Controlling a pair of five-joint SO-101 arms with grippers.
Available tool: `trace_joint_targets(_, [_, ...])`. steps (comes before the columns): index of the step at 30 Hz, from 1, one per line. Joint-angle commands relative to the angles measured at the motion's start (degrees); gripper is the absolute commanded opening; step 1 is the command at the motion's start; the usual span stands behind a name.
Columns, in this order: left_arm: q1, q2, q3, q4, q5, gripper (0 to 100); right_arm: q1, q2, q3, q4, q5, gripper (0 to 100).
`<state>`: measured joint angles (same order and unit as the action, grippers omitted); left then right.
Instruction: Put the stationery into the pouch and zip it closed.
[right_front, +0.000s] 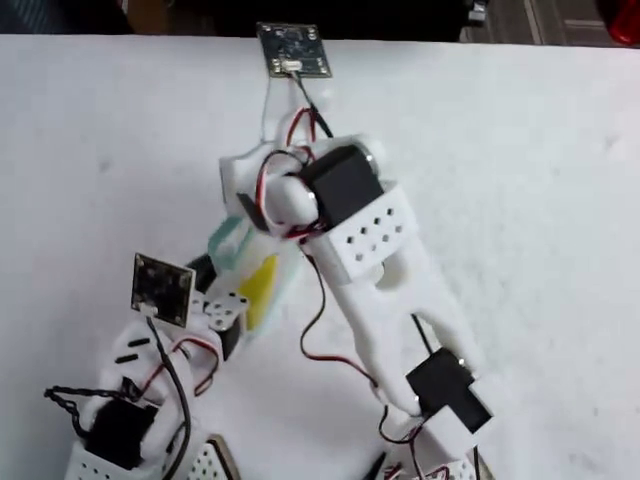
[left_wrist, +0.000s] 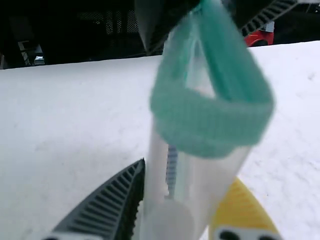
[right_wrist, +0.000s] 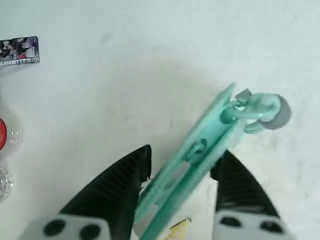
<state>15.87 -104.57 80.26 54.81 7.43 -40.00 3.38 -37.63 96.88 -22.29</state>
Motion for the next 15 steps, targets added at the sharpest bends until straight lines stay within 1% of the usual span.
trace_joint_targets(1, [0.75, -0.13, -3.25, 0.18, -0.62, 21, 0.75, -0.4, 3.08, 1.63, 2.2, 13.1])
trace_joint_targets(4, [0.75, -0.13, -3.43, 0.26, -0.62, 21, -0.75, -0.4, 9.23, 1.63, 2.73, 13.3])
trace_joint_targets(6, [0.84, -0.13, -4.31, 1.41, -0.62, 23, -0.84, -0.4, 10.81, 1.63, 5.63, 11.5])
trace_joint_targets(7, [0.92, -0.13, -5.63, 3.34, -0.62, 24, -0.75, -0.66, 10.81, 1.63, 7.3, 8.8])
trace_joint_targets(9, [2.07, -0.13, -9.93, 7.82, -0.7, 26, 0.84, -0.84, 10.73, 1.54, 10.02, 1.5])
trace_joint_targets(12, [2.95, -0.13, -15.03, 12.66, -2.11, 26, 3.65, -0.4, 8.7, 1.54, 12.57, 2.3])
trace_joint_targets(15, [2.51, -0.13, -15.74, 12.84, -4.66, 26, 6.11, -0.4, 6.15, 1.54, 13.01, 1.7])
